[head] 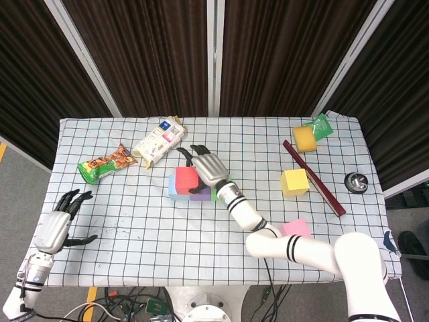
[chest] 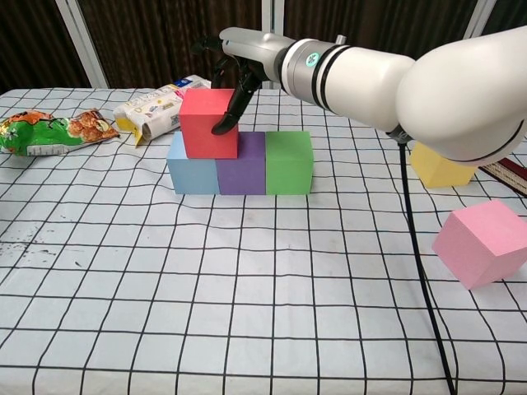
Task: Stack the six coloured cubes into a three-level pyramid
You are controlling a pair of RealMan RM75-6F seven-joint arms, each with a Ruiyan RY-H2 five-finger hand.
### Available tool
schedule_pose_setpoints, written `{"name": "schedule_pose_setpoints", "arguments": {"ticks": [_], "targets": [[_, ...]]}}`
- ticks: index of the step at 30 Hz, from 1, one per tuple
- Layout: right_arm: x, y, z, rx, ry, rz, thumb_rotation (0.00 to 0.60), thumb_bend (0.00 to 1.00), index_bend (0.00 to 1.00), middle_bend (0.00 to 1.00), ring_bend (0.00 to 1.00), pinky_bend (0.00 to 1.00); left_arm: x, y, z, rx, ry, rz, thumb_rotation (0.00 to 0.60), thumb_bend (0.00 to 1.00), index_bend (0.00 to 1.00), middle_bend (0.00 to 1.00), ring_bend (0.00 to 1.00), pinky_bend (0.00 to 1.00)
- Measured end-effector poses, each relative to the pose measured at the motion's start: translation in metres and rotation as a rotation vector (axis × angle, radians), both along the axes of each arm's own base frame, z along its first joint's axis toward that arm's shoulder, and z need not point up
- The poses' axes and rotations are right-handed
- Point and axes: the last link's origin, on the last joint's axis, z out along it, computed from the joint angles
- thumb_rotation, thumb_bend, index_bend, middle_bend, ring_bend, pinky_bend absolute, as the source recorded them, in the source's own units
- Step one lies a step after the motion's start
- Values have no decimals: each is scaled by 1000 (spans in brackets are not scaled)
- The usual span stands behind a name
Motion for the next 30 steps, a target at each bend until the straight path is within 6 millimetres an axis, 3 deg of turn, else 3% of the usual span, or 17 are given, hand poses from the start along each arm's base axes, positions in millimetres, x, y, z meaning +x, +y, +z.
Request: {"name": "schedule_pose_setpoints", "arguments": {"ticks": [30], "targets": [[-1,-2,-3,6,6,-15,600,110,0,448,39,0,-4,0,1,-6,-18,19,600,0,82,175,1,30]]}}
